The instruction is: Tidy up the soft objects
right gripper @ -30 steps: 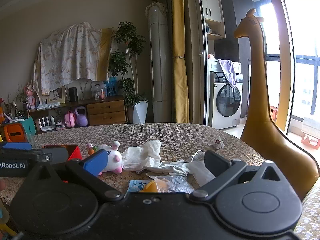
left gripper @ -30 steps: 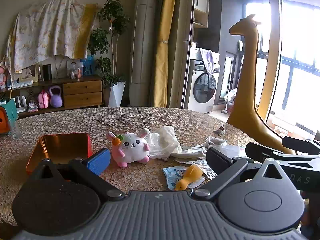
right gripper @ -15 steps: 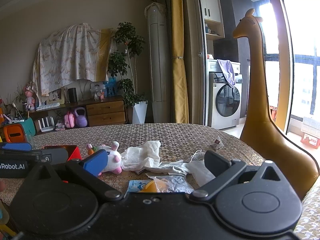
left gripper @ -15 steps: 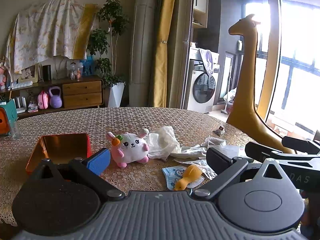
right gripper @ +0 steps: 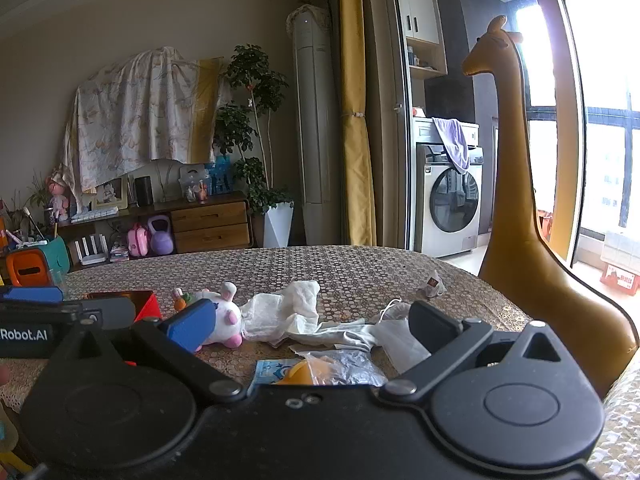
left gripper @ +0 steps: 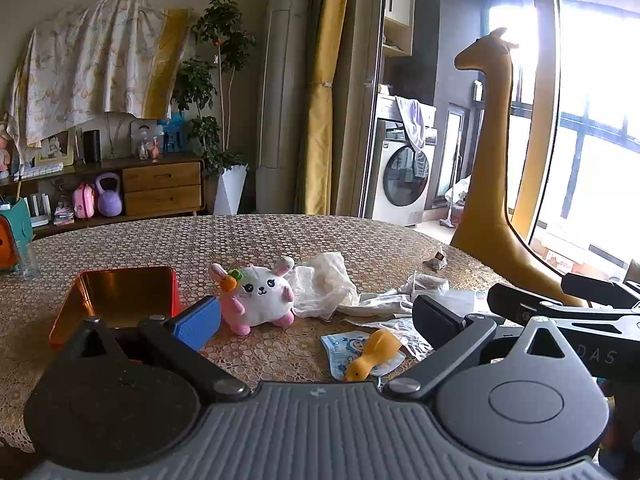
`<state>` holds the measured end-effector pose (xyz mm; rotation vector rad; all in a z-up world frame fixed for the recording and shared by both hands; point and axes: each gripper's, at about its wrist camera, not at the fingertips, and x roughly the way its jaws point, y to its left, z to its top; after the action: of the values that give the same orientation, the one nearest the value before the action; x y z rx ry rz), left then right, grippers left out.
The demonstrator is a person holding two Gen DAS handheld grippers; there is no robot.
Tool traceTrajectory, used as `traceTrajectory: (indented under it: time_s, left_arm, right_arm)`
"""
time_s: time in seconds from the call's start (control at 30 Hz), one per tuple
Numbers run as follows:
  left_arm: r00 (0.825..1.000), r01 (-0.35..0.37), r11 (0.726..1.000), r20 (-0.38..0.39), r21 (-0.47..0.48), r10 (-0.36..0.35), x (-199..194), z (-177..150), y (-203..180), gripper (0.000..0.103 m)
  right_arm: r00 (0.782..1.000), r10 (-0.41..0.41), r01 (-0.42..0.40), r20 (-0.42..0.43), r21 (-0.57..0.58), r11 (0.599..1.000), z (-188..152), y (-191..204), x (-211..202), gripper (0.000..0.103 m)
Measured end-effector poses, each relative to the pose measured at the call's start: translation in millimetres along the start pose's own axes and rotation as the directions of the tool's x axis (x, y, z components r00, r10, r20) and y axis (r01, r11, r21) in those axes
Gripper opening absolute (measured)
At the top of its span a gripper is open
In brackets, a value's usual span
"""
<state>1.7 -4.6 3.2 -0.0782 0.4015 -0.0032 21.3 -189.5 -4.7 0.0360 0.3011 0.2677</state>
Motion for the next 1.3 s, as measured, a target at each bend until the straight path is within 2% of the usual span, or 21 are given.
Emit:
traceTrajectory:
  time_s: [0.33, 0.47, 0.67, 0.8, 0.93, 1.17, 1.3]
  left_arm:
    - [1.0, 0.013, 1.0, -0.012, 0.016, -0.013, 11.9, 1.1, -4.0, 0.103]
    - [0.998, 0.016, 1.0, -0.055, 0.017, -0.015, 31.5, 2.7, 1.1, 0.103]
    - [0.995, 0.013, 1.0, -0.095, 0.012, -0.012, 58.7, 5.2, 8.2, 0.103]
    - [0.991, 0.054, 0.998, -0.126, 0.017, -0.051, 74.5, 1.8, 6.8, 0.103]
    - [0.987, 0.095, 0.993, -0.133, 0.072, -0.085, 87.5, -2.6, -6.8, 0.103]
    - [0.964, 0.136, 0.988, -0.239, 0.078, -0.113, 136.5, -15.5, -26.8, 0.103]
    - [0.949, 0.149, 0.986, -0.292, 0.072, -0.122, 162.6, -25.1, -32.6, 0.103]
  right_arm:
    - [1.0, -0.004, 0.004, -0.017, 0.0, 1.0, -3.1, -5.4, 8.1, 0.103]
    - [0.999, 0.0, -0.001, -0.042, -0.017, 1.0, -2.4, -6.7, 20.1, 0.103]
    - [0.991, 0.045, -0.05, -0.123, -0.035, 0.998, -0.4, -19.9, 47.9, 0.102]
    - [0.974, 0.091, -0.099, -0.206, -0.028, 0.995, 2.7, -38.0, 70.8, 0.1]
    - [0.967, 0.072, -0.086, -0.243, -0.047, 0.995, 8.9, -57.6, 87.4, 0.1]
    - [0.94, 0.097, -0.104, -0.326, -0.004, 0.995, 8.0, -83.2, 123.8, 0.1]
    - [0.934, 0.069, -0.073, -0.35, 0.001, 0.997, 8.8, -98.2, 146.2, 0.099]
